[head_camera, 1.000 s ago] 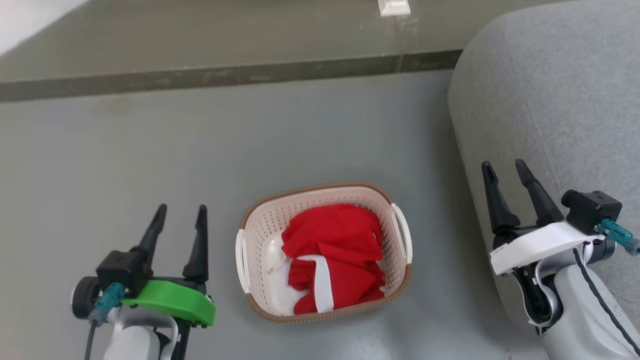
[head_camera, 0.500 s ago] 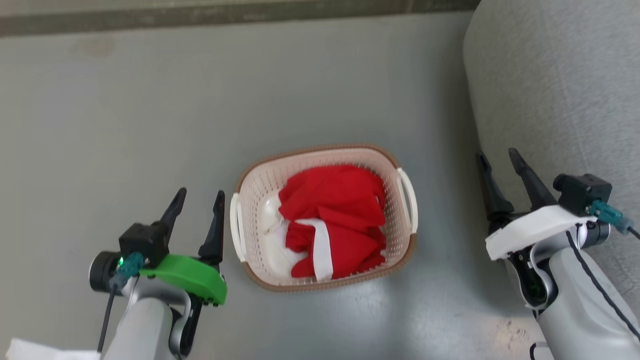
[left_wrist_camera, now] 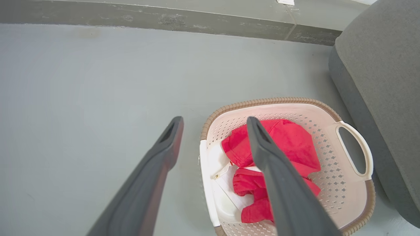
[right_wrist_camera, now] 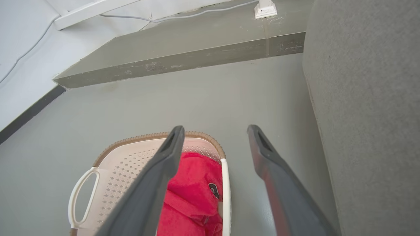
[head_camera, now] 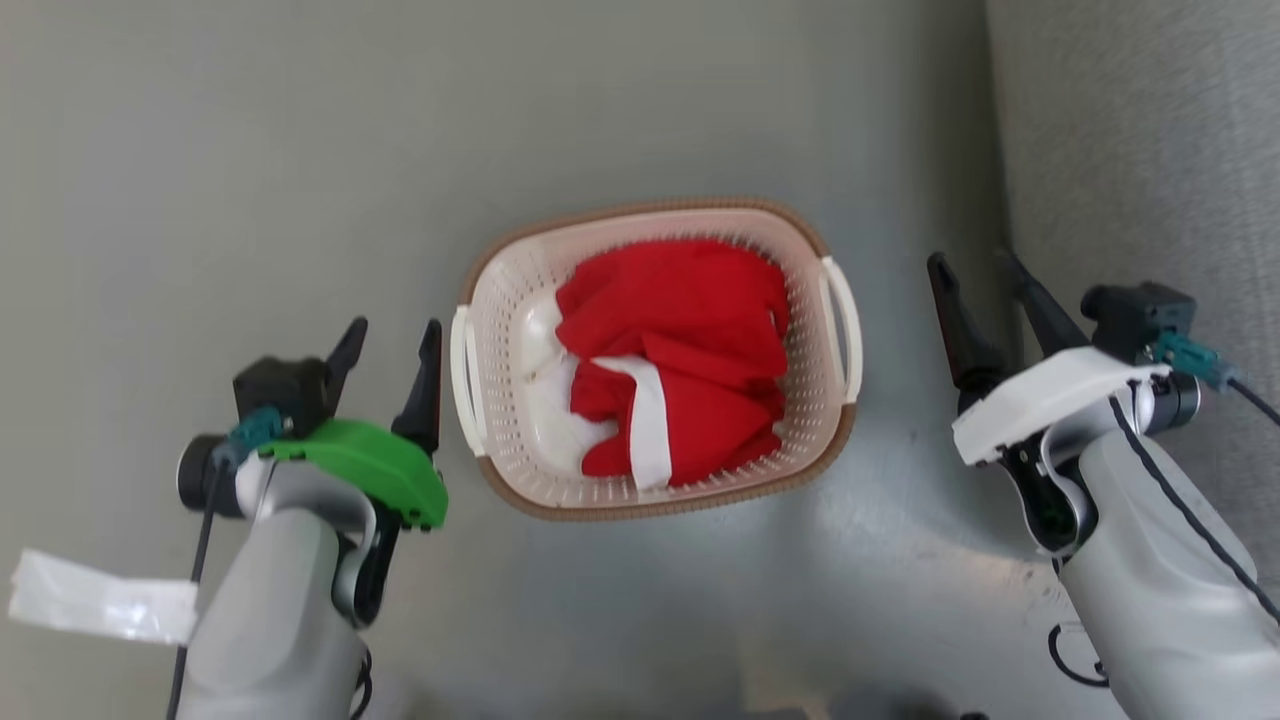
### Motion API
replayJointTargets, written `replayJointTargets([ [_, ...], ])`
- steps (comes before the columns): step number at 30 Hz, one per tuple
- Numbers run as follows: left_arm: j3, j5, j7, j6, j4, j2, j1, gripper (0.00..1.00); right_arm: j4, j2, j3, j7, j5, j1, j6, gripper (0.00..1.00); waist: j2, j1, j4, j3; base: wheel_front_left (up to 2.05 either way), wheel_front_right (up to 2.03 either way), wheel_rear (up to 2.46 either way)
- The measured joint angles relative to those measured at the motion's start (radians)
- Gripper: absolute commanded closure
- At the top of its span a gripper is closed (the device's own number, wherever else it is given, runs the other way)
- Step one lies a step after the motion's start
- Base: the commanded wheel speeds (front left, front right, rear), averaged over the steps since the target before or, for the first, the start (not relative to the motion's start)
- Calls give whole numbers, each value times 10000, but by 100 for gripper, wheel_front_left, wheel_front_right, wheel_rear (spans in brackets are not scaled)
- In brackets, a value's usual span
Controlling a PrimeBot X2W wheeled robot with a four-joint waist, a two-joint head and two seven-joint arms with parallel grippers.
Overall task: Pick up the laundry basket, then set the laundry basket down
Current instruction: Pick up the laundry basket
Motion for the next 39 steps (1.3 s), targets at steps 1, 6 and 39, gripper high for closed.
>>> replayJointTargets([
  [1,-27,-59,23,0,117,-2,-141,0,86,-13,59,0,6,-103,0,0,0,0,15,121,0,0,0],
  [6,-255,-286,144,-4,848,-54,-918,0,669,-33,303,0,142,-649,0,0,0,0,122,824,0,0,0],
  [39,-1553,-1839,1187,-88,3735,-142,-3945,0,3568,59,1898,554,872,-3466,10,0,0,0,141,3889,0,0,0],
])
